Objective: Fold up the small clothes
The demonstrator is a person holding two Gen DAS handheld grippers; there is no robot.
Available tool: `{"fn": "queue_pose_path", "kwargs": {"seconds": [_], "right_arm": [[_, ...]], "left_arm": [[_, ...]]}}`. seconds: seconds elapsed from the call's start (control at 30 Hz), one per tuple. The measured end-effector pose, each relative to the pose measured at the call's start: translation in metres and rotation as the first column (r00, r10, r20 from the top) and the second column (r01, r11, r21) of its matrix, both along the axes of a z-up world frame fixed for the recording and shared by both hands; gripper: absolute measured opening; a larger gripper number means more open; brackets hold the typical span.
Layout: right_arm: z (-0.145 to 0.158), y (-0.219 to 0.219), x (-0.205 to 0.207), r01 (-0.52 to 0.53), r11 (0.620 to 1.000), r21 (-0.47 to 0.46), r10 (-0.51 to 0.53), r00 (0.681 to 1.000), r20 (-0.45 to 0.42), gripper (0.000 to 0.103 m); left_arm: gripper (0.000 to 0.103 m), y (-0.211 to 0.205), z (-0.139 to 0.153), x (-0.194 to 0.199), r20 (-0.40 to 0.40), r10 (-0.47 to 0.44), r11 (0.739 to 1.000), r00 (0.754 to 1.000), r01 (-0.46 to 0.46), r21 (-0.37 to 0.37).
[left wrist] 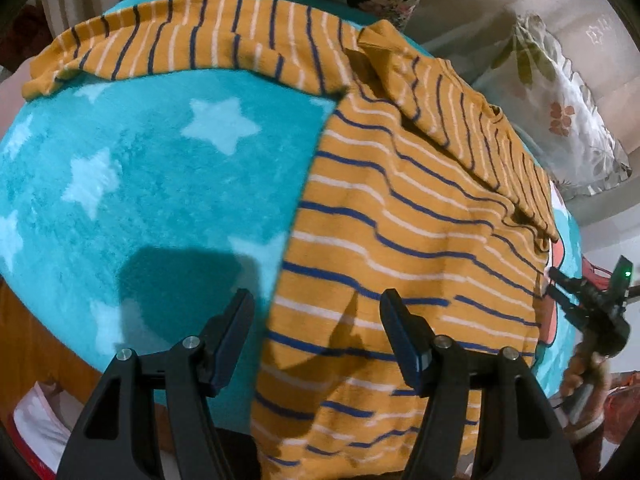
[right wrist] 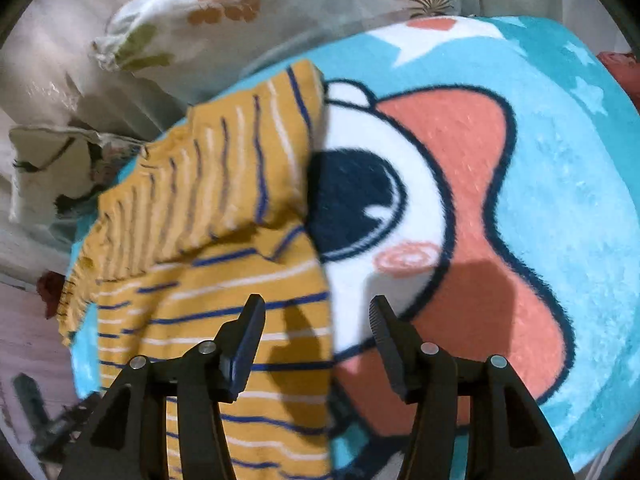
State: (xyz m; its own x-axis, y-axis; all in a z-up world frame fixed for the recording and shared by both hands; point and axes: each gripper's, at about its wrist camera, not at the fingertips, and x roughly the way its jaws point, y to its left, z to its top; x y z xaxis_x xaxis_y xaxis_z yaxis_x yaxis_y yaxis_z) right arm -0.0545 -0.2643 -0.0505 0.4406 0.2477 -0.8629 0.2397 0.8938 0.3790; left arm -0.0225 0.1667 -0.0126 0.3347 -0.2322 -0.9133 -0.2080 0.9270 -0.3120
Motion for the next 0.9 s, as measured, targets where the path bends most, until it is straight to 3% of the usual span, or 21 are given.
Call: {"fn": "queue_pose_path", "kwargs": {"seconds": [0.1,0.17,0.2,0.23,0.3,0.43,0.5,0.57,0.63,0.77,0.9], "right_arm": [[-0.008,0.005,0.004,0.001,1.0,0.027,-0.002,1.0,0.026,0.058],[-0.009,0.01,0.008,-0.013,0.998,0.065,0.009,0.999,0.051,0.036],[-0.013,0.012,0.01,-0.023,0.996,0.087,0.019,0.999,0.044,0.011],[-0.013,0.015,0.009,-0.033,0.996,0.085,0.03,0.999,0.041,0.008],[-0.01,0.014,0.003,-0.035,0.997,0.063,0.033,0.999,0.038,0.004],[-0.005,-0.027,-0.022,0.06,0.998,0.002,-0.06,0.998,0.0,0.001],[-0.007,-0.041,-0.029,0.098,0.991,-0.092,-0.101,0.994,-0.032,0.0],[-0.011,-0.058,-0.036,0.121,0.992,-0.04,-0.124,0.991,-0.055,0.001],[-0.004,-0.071,-0.046,0.144,0.989,0.033,-0.143,0.989,-0.021,0.001],[0.017,-0.069,-0.054,0.136,0.991,0.006,-0.136,0.99,0.032,0.002],[0.03,-0.041,-0.048,0.113,0.994,0.001,-0.113,0.992,0.056,0.006]], "left_arm": [[0.064,-0.01,0.008,-0.003,0.02,0.01,1.0,1.0,-0.01,0.029],[0.064,-0.013,0.009,-0.004,0.024,0.02,0.999,1.0,-0.021,0.037],[0.064,-0.013,0.01,-0.007,0.024,0.03,0.999,0.999,-0.031,0.043],[0.064,-0.013,0.01,-0.009,0.021,0.039,0.998,0.999,-0.04,0.045],[0.064,-0.009,0.012,-0.015,0.018,0.06,0.997,0.998,-0.061,0.038],[0.064,-0.001,0.01,-0.023,0.018,0.101,0.994,0.995,-0.102,0.046],[0.064,0.002,0.007,-0.023,0.011,0.118,0.992,0.993,-0.119,0.04],[0.064,0.007,0.004,-0.022,0.006,0.133,0.991,0.991,-0.133,0.033],[0.064,0.01,0.001,-0.019,0.007,0.144,0.989,0.99,-0.144,0.033],[0.064,0.029,-0.003,-0.011,0.014,0.183,0.982,0.983,-0.183,0.038],[0.064,0.066,-0.008,0.003,0.031,0.248,0.966,0.968,-0.25,0.061]]}}
